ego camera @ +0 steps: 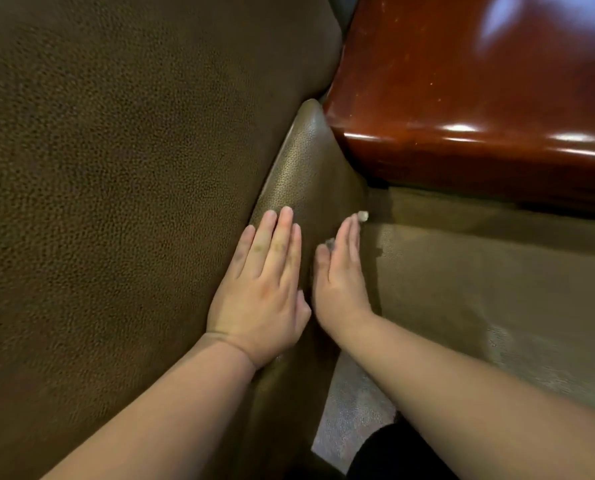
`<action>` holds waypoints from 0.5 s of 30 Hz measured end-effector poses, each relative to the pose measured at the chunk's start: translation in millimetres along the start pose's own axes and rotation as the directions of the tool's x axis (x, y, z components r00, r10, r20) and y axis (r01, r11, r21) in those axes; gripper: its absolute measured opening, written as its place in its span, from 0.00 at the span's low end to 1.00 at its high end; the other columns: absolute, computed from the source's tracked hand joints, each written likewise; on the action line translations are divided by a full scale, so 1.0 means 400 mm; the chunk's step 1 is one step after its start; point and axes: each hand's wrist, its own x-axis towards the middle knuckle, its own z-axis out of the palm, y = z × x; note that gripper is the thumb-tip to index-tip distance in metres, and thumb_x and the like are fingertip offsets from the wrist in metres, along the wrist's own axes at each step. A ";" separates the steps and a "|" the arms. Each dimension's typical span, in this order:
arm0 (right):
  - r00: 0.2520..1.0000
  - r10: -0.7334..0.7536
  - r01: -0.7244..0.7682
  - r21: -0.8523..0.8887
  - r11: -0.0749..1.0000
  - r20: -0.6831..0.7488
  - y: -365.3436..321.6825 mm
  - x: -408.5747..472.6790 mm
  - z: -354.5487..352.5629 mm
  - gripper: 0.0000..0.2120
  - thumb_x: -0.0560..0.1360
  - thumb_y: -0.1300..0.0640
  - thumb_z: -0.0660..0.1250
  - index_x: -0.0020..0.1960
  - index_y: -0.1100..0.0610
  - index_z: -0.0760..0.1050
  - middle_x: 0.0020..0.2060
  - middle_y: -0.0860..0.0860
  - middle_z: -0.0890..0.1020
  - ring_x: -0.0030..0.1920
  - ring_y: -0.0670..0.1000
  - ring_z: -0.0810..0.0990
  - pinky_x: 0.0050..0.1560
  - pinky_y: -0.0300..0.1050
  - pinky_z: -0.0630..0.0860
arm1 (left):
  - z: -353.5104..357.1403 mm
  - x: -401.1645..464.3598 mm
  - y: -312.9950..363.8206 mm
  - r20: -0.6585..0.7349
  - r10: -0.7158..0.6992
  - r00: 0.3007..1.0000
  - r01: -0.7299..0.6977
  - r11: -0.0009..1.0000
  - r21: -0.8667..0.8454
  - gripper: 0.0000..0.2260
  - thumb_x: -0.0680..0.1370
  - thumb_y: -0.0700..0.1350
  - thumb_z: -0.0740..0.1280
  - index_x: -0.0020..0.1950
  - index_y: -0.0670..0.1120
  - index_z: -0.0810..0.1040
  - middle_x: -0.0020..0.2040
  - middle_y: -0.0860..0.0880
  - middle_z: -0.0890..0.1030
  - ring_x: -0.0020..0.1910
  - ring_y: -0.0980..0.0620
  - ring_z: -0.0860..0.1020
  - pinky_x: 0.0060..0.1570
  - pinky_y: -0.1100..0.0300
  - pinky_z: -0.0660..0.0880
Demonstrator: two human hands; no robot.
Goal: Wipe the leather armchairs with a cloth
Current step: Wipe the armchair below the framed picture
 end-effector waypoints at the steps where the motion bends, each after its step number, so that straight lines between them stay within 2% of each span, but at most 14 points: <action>1: 1.000 0.010 -0.009 -0.029 1.000 0.026 0.029 -0.020 0.003 0.34 0.87 0.46 0.50 0.83 0.51 0.32 0.82 0.44 0.33 0.82 0.44 0.34 0.83 0.47 0.42 | -0.001 -0.002 0.002 0.000 -0.006 1.000 0.006 1.000 0.004 0.40 0.78 0.55 0.58 0.84 0.35 0.54 0.85 0.34 0.50 0.85 0.36 0.49 0.83 0.41 0.46; 4: 0.992 0.118 -0.114 -0.091 0.989 0.038 0.066 -0.025 0.015 0.33 0.87 0.47 0.49 0.83 0.54 0.32 0.82 0.48 0.34 0.81 0.45 0.34 0.82 0.45 0.39 | -0.005 0.000 0.002 -0.020 -0.018 1.000 0.019 0.999 0.027 0.41 0.77 0.56 0.61 0.84 0.35 0.55 0.85 0.34 0.51 0.85 0.36 0.50 0.83 0.41 0.47; 7: 0.990 0.118 -0.125 -0.092 0.988 -0.081 0.043 0.068 0.001 0.31 0.88 0.49 0.47 0.84 0.59 0.38 0.84 0.54 0.41 0.83 0.49 0.40 0.79 0.37 0.38 | 0.004 0.002 0.003 -0.055 -0.015 0.998 0.016 1.000 0.007 0.42 0.75 0.56 0.62 0.83 0.35 0.58 0.85 0.35 0.54 0.85 0.37 0.53 0.83 0.41 0.50; 10: 0.975 0.133 -0.143 -0.044 0.989 -0.178 -0.003 0.185 -0.066 0.28 0.88 0.50 0.47 0.84 0.62 0.50 0.84 0.58 0.53 0.83 0.52 0.52 0.77 0.34 0.45 | 0.003 -0.003 0.004 -0.054 -0.033 0.998 0.033 0.999 0.003 0.42 0.74 0.57 0.63 0.83 0.35 0.60 0.85 0.35 0.55 0.84 0.37 0.55 0.82 0.41 0.52; 12: 0.967 0.162 -0.168 -0.018 0.986 -0.195 -0.057 0.223 -0.095 0.28 0.88 0.49 0.47 0.82 0.64 0.57 0.81 0.61 0.61 0.81 0.55 0.59 0.79 0.41 0.52 | -0.001 -0.003 0.006 -0.049 -0.030 0.998 0.030 1.000 0.000 0.43 0.74 0.57 0.63 0.83 0.35 0.60 0.85 0.35 0.56 0.84 0.37 0.55 0.82 0.41 0.52; 14: 0.990 0.054 -0.058 -0.022 0.998 -0.132 -0.120 0.206 -0.086 0.29 0.87 0.48 0.47 0.81 0.66 0.58 0.80 0.62 0.62 0.81 0.56 0.60 0.80 0.42 0.53 | -0.007 -0.002 0.005 -0.045 -0.034 0.998 0.034 0.999 -0.005 0.43 0.73 0.57 0.64 0.83 0.35 0.61 0.85 0.35 0.56 0.84 0.37 0.56 0.82 0.41 0.52; 15: 0.997 -0.021 0.017 -0.043 0.999 -0.075 -0.145 0.187 -0.076 0.30 0.87 0.48 0.48 0.82 0.65 0.54 0.82 0.60 0.57 0.83 0.54 0.54 0.80 0.39 0.48 | -0.007 -0.001 0.004 -0.049 -0.036 0.998 0.035 0.999 -0.010 0.44 0.73 0.57 0.65 0.83 0.35 0.61 0.84 0.35 0.57 0.84 0.37 0.56 0.82 0.41 0.53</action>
